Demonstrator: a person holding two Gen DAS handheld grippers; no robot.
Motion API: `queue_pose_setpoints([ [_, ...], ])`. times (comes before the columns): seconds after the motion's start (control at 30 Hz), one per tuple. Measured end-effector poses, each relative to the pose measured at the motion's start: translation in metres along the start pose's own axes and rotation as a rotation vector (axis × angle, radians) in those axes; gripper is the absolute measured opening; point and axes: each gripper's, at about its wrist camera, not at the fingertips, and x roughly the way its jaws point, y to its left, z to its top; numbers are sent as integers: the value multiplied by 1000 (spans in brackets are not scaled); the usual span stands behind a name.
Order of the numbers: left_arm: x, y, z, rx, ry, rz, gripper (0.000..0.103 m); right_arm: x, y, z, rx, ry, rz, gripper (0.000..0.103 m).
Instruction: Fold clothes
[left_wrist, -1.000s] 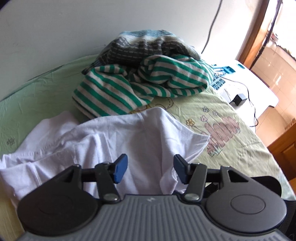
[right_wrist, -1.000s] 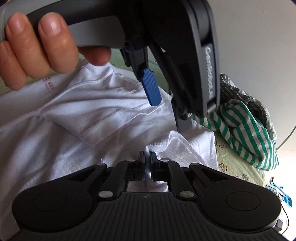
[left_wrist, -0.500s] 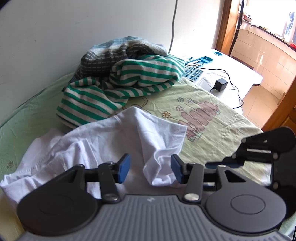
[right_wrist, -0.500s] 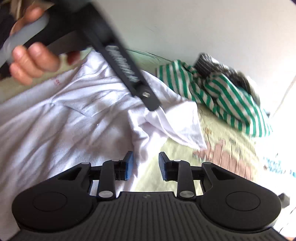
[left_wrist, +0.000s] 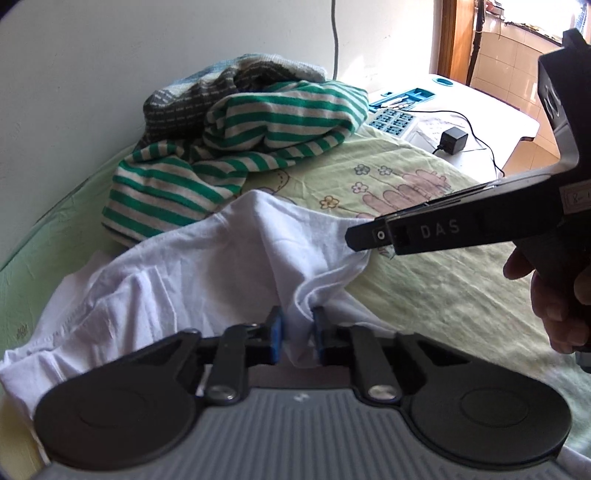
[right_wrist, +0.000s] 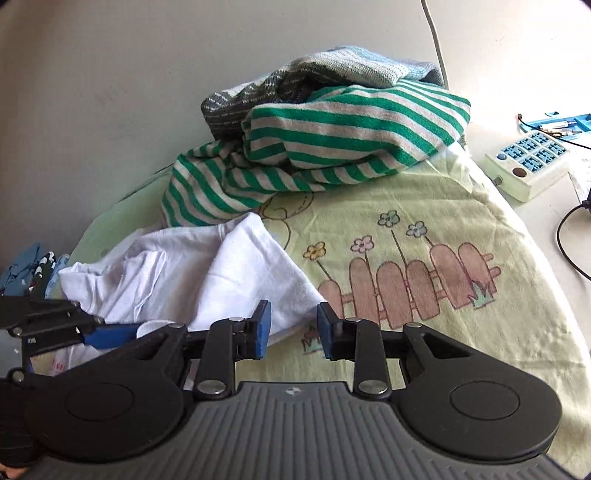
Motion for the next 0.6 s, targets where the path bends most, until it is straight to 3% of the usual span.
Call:
queue_pose_setpoints([
  [0.07,-1,3,-3,-27,-15,17,4,5,3,1,-5,-16,-12,27],
  [0.13,-7,4,-4,-52,-43,40,4,8,3,2,-5,-23,-21,7],
  [0.17,-11,4,-4,-63,-56,50,4,9,1,3,-1,-22,-22,4],
  [0.27,-28,3,-4,-81,-100,87,3,8,1,10,18,-20,5,4],
  [0.4,-57,18,-11,-175,-147,124,3,-7,23,39,-6,-49,125,4],
  [0.6,-91,61,-39,-309,-187,170,3,6,92,79,24,-28,304,3],
])
